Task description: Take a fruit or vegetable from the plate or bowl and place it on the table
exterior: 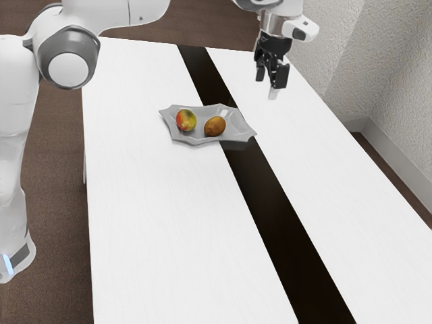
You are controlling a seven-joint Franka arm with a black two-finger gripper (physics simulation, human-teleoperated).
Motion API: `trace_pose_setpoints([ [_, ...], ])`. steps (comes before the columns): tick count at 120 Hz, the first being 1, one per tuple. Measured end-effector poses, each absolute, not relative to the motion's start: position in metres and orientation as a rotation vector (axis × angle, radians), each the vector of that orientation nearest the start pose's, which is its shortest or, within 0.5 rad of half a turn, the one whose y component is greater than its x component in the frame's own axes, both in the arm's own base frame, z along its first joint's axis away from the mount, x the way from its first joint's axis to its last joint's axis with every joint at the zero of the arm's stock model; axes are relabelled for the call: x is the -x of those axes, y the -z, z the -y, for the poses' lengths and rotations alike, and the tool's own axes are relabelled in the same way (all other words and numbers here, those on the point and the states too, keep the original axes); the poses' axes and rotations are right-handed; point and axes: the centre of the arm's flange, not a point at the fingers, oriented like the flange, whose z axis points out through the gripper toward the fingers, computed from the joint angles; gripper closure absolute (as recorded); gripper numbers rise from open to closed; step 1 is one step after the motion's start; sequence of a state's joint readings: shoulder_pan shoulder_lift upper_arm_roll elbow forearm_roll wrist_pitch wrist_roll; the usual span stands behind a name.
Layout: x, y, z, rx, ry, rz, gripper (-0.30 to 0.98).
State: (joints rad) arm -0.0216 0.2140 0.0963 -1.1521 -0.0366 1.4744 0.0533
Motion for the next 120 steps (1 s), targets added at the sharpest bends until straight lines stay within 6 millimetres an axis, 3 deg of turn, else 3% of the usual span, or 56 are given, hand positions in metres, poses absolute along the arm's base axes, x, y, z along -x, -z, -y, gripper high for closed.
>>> trace_pose_setpoints([
  [22,-0.604,-0.687,-0.032,3.147,0.163,-0.005,0.0],
  [30,-0.6,-0.7,-0.033,3.143,0.201,-0.006,0.0],
  [42,-0.599,-0.702,-0.058,3.132,0.212,0.073,0.0],
  [57,-0.612,-0.665,-0.132,3.088,0.126,0.29,0.0],
  [70,-0.628,-0.62,-0.171,3.087,0.048,0.4,0.0],
  [96,-0.647,-0.576,-0.188,3.109,0.008,0.571,0.0],
  [120,-0.66,-0.555,-0.19,3.09,0.026,0.727,0.0],
])
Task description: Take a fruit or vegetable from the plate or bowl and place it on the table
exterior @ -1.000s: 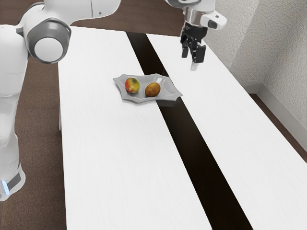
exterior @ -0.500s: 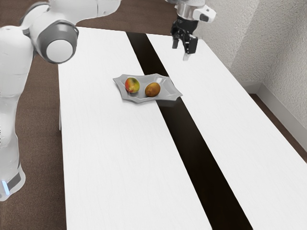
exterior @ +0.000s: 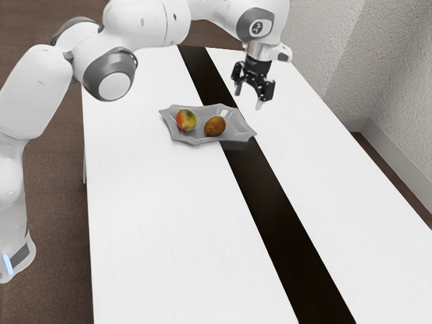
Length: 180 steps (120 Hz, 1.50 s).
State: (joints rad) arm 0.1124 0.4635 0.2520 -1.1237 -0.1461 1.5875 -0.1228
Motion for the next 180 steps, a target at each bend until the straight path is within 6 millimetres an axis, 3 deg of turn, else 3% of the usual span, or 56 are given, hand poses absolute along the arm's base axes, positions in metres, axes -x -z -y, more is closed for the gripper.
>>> trace_pose_setpoints([
  [25,-0.665,-0.556,-0.187,3.079,0.07,0.884,0.0],
  [61,-0.678,-0.515,-0.18,3.06,0.018,1.076,0.0],
  [70,-0.675,-0.511,-0.186,3.04,0.002,1.134,0.0],
  [81,-0.665,-0.507,-0.21,2.983,-0.011,1.23,0.0],
  [89,-0.657,-0.493,-0.228,2.944,-0.055,1.299,0.0],
  [103,-0.648,-0.469,-0.241,2.9,-0.132,1.377,0.0],
  [115,-0.644,-0.456,-0.245,2.878,-0.17,1.419,0.0],
  [169,-0.624,-0.435,-0.247,2.815,-0.257,1.533,-0.01],
  [180,-0.624,-0.431,-0.248,2.805,-0.262,1.547,0.08],
])
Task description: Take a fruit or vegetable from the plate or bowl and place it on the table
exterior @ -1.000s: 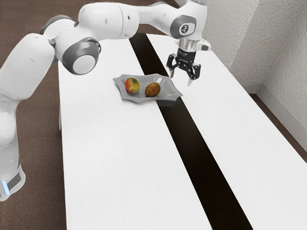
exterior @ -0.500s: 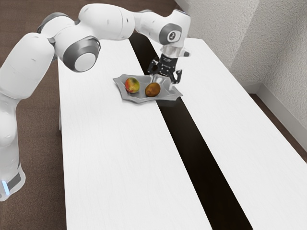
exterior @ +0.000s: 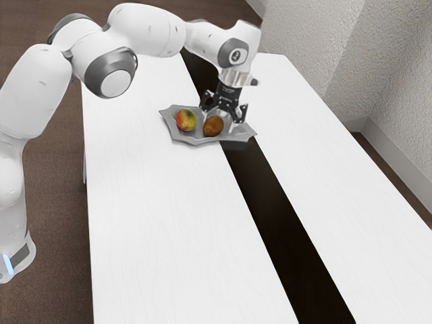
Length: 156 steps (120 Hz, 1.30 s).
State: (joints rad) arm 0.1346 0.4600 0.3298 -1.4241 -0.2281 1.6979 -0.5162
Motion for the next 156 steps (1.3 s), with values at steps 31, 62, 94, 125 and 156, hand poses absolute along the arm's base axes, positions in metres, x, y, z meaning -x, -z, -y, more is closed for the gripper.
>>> trace_pose_setpoints([
  [31,-0.623,-0.431,-0.252,2.785,-0.256,1.573,0.4],
  [62,-0.613,-0.494,-0.241,2.824,-0.124,1.567,0.5],
  [94,-0.65,-0.525,-0.098,3.002,-0.042,1.246,0.52],
  [125,-0.673,-0.499,-0.021,3.09,-0.043,1.077,0.53],
  [156,-0.677,-0.496,-0.019,3.1,-0.01,1.082,0.18],
])
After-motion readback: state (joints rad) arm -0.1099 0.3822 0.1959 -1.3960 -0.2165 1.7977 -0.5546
